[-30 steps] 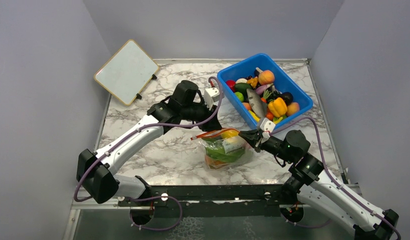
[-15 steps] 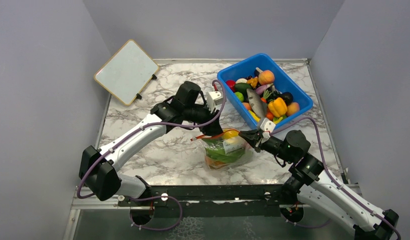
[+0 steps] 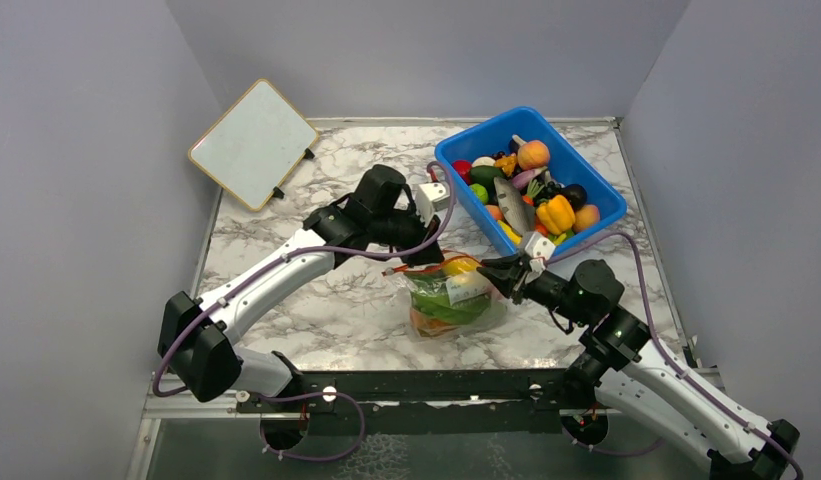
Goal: Open the zip-top bag and remove the fake food
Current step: Open the zipper of the food storage bag at the center of the board.
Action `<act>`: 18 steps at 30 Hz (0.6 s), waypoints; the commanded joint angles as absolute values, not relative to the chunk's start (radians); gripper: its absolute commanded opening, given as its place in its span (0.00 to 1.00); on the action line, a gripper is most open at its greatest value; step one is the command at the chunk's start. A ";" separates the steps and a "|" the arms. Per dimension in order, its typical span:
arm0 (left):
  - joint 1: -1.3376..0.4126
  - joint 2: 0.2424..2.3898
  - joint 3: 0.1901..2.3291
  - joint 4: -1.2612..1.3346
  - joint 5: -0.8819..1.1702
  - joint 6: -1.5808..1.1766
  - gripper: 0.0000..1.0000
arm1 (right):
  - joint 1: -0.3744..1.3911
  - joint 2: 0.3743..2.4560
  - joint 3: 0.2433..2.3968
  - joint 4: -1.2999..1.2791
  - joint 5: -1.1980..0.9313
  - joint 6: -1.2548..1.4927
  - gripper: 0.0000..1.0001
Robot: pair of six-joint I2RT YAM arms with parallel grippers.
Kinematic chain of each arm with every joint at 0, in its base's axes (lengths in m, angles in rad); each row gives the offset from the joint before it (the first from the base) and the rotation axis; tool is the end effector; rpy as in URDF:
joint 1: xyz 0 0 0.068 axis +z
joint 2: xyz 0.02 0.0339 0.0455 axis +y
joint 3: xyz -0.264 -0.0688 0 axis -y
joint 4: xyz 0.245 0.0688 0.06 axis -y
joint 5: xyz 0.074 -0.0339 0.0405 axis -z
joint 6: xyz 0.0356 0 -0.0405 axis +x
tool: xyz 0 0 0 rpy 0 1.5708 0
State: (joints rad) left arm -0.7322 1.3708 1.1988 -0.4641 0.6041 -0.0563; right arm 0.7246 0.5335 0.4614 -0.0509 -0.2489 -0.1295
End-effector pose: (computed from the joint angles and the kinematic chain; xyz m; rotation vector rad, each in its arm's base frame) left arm 0.2113 -0.2171 0.3281 1.0884 2.0215 -1.0921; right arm 0.1058 0.1054 0.2766 -0.8869 1.4891 0.6525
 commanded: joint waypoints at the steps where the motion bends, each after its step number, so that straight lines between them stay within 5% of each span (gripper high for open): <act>1: -0.732 1.314 1.225 -0.442 0.460 -0.091 0.00 | 0.723 0.530 0.549 0.008 -0.215 0.038 0.26; 8: -0.701 1.189 1.201 -0.486 0.101 -0.179 0.00 | 0.724 0.638 0.704 -0.071 -0.180 0.383 0.41; 18: -0.686 1.094 1.224 -0.583 0.000 -0.228 0.00 | 0.724 0.935 0.854 -0.126 -0.326 0.683 0.46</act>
State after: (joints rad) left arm -0.6865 1.1233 1.1980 -0.5568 0.0814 -0.1719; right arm 0.7246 0.8356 0.8032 -0.0570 -0.2913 0.5152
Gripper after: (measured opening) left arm 0.013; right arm 0.443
